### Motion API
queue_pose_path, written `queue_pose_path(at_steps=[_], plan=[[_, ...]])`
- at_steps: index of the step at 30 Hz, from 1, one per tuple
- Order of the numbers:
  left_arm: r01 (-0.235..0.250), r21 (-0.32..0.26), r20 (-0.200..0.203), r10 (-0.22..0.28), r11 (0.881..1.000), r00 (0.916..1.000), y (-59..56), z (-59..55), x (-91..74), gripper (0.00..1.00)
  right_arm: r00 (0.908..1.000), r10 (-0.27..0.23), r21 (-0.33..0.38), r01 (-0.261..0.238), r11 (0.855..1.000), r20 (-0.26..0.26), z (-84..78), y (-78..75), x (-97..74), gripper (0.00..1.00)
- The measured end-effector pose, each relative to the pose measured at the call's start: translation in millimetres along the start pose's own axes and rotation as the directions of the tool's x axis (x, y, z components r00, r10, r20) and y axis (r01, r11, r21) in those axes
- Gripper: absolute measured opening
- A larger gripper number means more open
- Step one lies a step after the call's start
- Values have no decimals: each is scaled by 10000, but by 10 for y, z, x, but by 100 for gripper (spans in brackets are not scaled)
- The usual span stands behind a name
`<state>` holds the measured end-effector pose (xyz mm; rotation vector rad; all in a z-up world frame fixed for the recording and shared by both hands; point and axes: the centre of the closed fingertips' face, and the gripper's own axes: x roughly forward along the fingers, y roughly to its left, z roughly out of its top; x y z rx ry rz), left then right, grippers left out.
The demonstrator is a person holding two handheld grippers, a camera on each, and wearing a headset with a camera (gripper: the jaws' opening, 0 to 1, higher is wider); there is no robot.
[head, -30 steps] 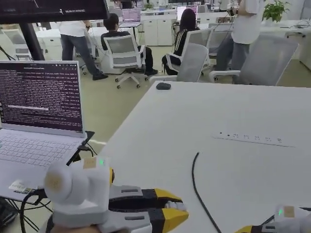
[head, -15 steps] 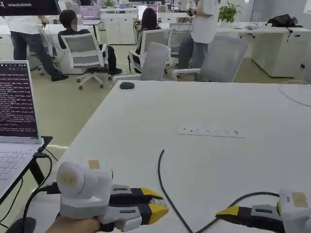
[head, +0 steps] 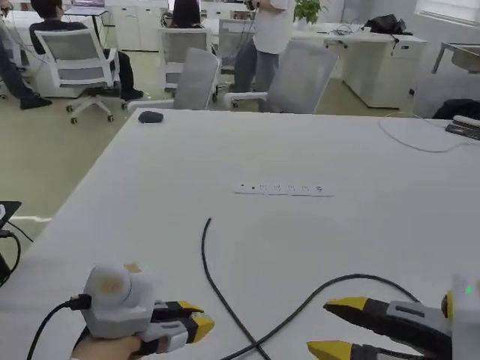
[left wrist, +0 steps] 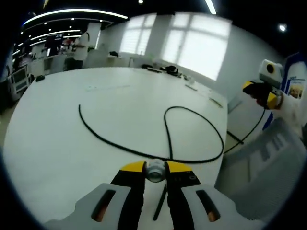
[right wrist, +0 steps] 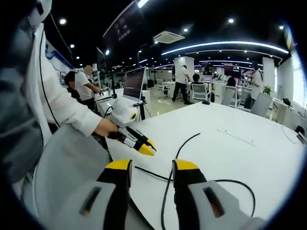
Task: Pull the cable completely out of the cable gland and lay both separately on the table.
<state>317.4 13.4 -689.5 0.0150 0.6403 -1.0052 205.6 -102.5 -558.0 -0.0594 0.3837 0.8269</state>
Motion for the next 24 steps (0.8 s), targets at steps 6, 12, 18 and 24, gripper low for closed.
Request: queue_pose_path(at_steps=[6,12,18,24], plan=[[-338,521,-329,356,9981,9988,93,-178,125,17,9969,-638,385,655,9971,-451,-175,-41,-129,36],[-331,192,-719,344,9993,9968,144,-348,192,17,9924,-1153,866,1187,9891,-429,-236,-93,-249,35],[-564,94,-979,571,9984,9936,200,-495,203,17,9889,-1384,989,1432,9847,-539,-269,-112,-294,35],[-624,160,-1099,638,9979,9919,203,-578,204,17,9871,-1493,1080,1549,9820,-578,-294,-117,-302,35]])
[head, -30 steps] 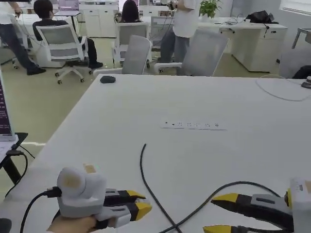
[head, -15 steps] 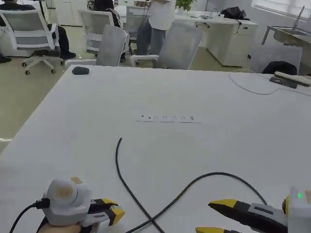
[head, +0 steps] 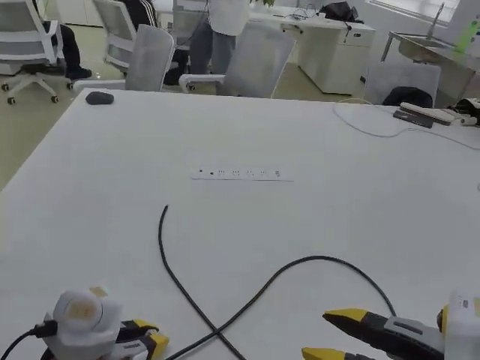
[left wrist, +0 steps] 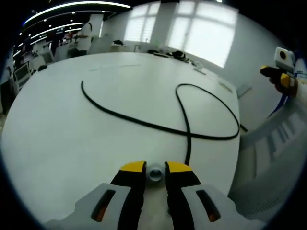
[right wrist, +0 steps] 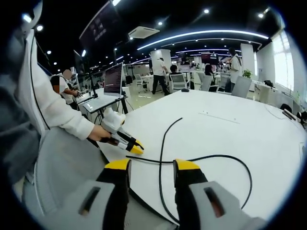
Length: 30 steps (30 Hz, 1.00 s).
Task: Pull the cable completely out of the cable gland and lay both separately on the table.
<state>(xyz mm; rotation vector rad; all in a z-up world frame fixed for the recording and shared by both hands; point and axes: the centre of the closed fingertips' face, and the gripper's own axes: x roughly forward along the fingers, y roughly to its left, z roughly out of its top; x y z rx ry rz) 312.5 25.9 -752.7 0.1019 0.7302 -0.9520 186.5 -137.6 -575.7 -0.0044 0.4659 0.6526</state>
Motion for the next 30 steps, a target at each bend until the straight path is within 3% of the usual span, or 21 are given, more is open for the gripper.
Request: queue_pose_path(at_steps=[10,14,16,18,21,26,30], plan=[[128,29,-173,-127,9999,9998,-23,10,-87,23,9998,164,124,-162,9998,-148,-60,-23,52,36],[304,-367,103,-300,9989,9995,-28,171,-256,27,9992,243,200,-236,9995,-320,-118,-17,56,39],[414,-676,338,-392,9969,9987,-36,318,-392,29,9985,252,212,-243,9995,-477,-157,-23,48,40],[655,-915,899,-573,9936,9943,-93,504,-554,31,9982,232,205,-221,9995,-544,-169,-29,35,40],[556,-949,1377,-422,9939,9896,-137,687,-878,34,9980,155,318,-136,9994,-605,-175,-47,-5,40],[280,-582,1860,-167,9979,9824,-308,881,-1420,44,9960,67,400,-31,9992,-887,-227,-63,-71,42],[-117,-629,1857,232,9980,9823,-415,865,-1797,56,9939,-1,677,76,9977,-1106,-283,-58,-117,42]])
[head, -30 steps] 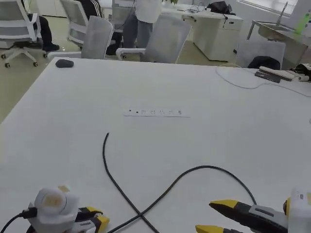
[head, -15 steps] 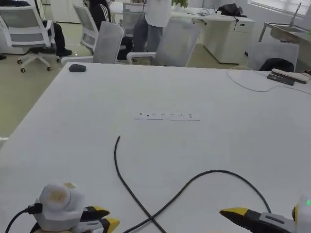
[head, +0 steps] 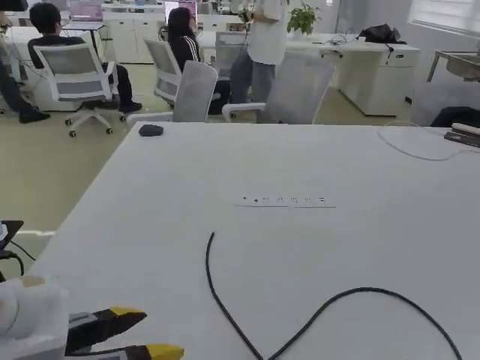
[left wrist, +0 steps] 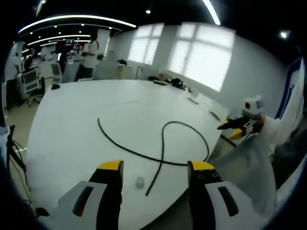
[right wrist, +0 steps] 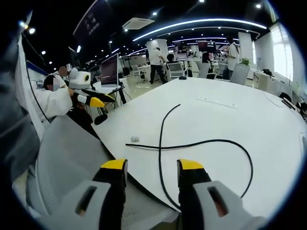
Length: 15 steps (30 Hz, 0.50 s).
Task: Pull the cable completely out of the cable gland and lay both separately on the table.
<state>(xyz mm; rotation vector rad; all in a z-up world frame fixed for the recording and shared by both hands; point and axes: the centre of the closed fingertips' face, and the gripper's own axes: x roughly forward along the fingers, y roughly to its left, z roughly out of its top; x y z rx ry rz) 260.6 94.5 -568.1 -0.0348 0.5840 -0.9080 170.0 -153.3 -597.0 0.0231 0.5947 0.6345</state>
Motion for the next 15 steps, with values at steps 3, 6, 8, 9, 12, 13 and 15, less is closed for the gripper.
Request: queue_pose_path(at_steps=[3,6,8,9,12,13,15], plan=[[-425,-642,296,445,9970,9986,-17,-2,-230,57,9997,-140,70,141,9999,-215,-59,0,-31,42],[-692,-788,151,706,9945,9974,-36,-51,-401,62,9995,-167,448,178,9988,-249,-86,17,-73,44],[-935,-645,97,943,9935,9955,-24,-72,-492,62,9994,-184,463,198,9987,-307,-105,38,-97,47],[-966,-645,78,973,9932,9952,-22,-83,-515,62,9992,-197,443,212,9988,-338,-113,45,-102,48],[-961,-1090,116,979,9894,9951,-14,-140,-552,62,9980,-217,530,249,9983,-600,-169,64,-114,53],[-993,-1174,96,1011,9881,9948,-11,-161,-555,62,9975,-206,600,247,9979,-674,-184,73,-118,53],[-1072,-1182,4,1080,9872,9941,-30,-220,-558,62,9969,-202,676,253,9974,-756,-198,85,-119,53]])
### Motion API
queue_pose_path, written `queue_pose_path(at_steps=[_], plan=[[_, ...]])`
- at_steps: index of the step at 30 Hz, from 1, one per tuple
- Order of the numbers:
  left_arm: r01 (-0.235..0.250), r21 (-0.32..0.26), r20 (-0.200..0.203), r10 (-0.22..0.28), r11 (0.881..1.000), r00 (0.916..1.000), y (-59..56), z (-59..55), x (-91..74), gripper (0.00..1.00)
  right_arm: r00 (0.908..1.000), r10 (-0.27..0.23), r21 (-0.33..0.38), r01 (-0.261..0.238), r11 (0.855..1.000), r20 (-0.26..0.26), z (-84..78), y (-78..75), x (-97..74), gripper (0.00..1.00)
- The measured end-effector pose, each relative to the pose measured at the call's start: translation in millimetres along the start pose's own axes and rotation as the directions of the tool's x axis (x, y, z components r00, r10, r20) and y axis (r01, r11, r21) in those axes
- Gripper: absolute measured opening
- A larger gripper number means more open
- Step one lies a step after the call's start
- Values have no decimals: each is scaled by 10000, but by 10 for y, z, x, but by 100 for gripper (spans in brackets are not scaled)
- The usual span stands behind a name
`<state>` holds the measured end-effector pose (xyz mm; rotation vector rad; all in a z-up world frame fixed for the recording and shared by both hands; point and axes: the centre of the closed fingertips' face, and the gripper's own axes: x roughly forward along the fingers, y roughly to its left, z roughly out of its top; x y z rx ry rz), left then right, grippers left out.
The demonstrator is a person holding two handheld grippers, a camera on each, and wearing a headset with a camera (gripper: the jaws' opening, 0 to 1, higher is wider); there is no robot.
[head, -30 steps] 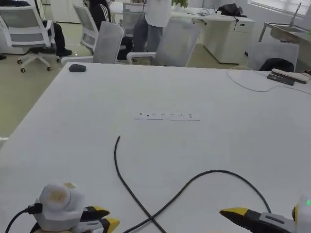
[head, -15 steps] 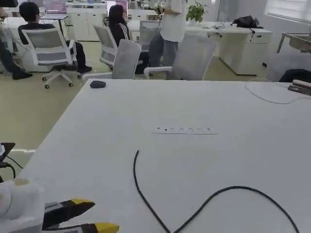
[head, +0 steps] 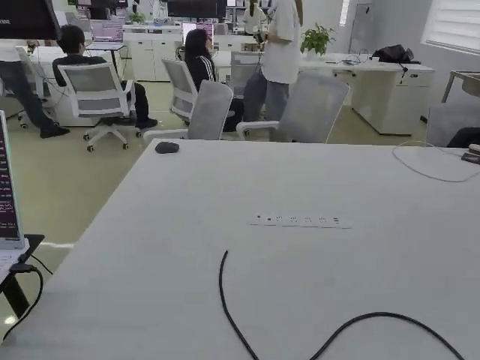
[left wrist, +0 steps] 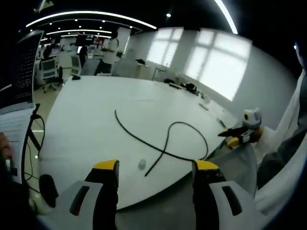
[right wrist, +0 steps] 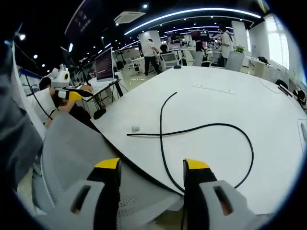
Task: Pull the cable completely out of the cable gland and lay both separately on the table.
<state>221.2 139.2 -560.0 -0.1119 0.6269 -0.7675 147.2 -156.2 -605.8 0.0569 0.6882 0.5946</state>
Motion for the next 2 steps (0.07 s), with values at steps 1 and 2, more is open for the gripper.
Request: queue_pose_path(at_steps=[1,2], plan=[[-14,-13,0,14,10000,10000,-4,-12,0,62,10000,-50,42,50,10000,22,7,-2,-3,53],[-2,-65,-3,2,10000,10000,-11,-22,1,62,10000,-56,92,56,9999,14,8,1,-5,53]])
